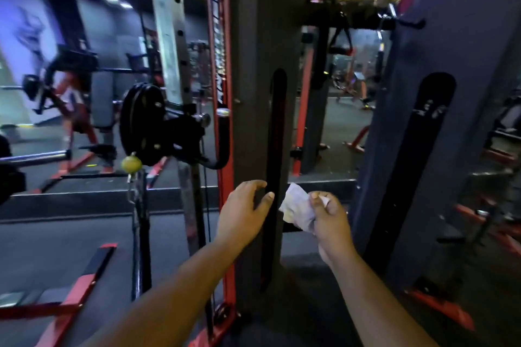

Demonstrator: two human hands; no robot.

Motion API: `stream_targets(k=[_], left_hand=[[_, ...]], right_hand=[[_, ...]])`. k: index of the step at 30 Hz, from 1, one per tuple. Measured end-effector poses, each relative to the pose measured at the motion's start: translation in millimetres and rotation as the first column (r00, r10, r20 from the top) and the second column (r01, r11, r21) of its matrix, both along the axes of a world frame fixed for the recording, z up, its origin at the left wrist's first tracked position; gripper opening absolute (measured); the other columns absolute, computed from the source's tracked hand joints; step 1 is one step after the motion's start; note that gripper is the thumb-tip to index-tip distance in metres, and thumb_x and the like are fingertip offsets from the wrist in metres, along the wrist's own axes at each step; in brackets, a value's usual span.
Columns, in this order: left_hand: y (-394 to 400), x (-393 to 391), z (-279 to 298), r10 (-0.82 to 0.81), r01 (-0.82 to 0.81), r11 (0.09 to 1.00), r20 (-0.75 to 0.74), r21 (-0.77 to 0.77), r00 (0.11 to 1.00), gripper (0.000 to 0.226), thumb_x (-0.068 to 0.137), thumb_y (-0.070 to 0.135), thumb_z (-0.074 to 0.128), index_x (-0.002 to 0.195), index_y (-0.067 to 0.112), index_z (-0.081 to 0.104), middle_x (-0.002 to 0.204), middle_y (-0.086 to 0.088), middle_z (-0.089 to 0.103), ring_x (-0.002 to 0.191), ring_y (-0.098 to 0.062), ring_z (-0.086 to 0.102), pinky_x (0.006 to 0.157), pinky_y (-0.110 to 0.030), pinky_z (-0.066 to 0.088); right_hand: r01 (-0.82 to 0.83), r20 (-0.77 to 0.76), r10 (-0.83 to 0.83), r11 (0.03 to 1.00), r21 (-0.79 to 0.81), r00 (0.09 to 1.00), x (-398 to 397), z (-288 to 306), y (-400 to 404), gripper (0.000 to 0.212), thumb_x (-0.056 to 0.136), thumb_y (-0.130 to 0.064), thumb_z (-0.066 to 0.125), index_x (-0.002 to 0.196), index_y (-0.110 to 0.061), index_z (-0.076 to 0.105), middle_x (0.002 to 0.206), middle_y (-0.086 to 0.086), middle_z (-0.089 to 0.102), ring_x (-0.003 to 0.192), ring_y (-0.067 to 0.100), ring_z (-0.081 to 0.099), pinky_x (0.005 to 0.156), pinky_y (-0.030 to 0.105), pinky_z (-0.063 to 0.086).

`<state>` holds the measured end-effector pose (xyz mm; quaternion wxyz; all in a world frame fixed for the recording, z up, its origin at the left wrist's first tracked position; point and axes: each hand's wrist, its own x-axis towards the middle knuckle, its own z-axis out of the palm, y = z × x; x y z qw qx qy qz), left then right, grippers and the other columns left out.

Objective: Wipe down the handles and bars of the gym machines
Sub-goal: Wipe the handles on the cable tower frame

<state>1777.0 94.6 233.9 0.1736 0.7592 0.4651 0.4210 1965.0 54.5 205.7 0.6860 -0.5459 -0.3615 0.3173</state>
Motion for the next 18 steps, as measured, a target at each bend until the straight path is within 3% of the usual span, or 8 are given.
stream_targets(k=[4, 12, 18], left_hand=[[40, -39, 12, 0.148, -0.133, 0.986, -0.148, 0.104, 0.978, 0.043, 0.102, 0.053, 0.053, 0.136, 0.028, 0.059, 0.134, 0.012, 0.059, 0.119, -0.01, 0.057, 0.098, -0.032, 0.05], [101, -87, 44, 0.389, -0.287, 0.915, -0.425, 0.285, 0.818, 0.049, 0.104, 0.052, 0.045, 0.148, 0.03, 0.048, 0.155, 0.006, 0.045, 0.145, -0.017, 0.039, 0.117, -0.043, 0.036], [151, -112, 66, 0.536, -0.369, 0.843, -0.549, 0.392, 0.641, 0.053, 0.105, 0.049, 0.038, 0.155, 0.031, 0.038, 0.161, 0.004, 0.039, 0.151, -0.019, 0.031, 0.125, -0.048, 0.022]], right_hand=[[-0.129, 0.003, 0.129, 0.992, 0.006, 0.992, -27, 8, 52, 0.013, 0.103, -0.032, 0.058, 0.103, -0.029, 0.071, 0.105, 0.001, 0.074, 0.102, 0.027, 0.071, 0.09, 0.055, 0.058], [-0.229, 0.047, 0.226, 0.971, 0.066, 0.973, -58, 42, 155, 0.02, 0.105, -0.029, 0.055, 0.115, -0.026, 0.072, 0.115, -0.003, 0.073, 0.104, 0.015, 0.069, 0.083, 0.029, 0.055], [-0.185, 0.147, 0.165, 0.973, 0.135, 0.975, -66, 72, 227, 0.025, 0.106, -0.034, 0.05, 0.12, -0.027, 0.069, 0.114, -0.011, 0.068, 0.104, 0.009, 0.064, 0.083, 0.025, 0.051]])
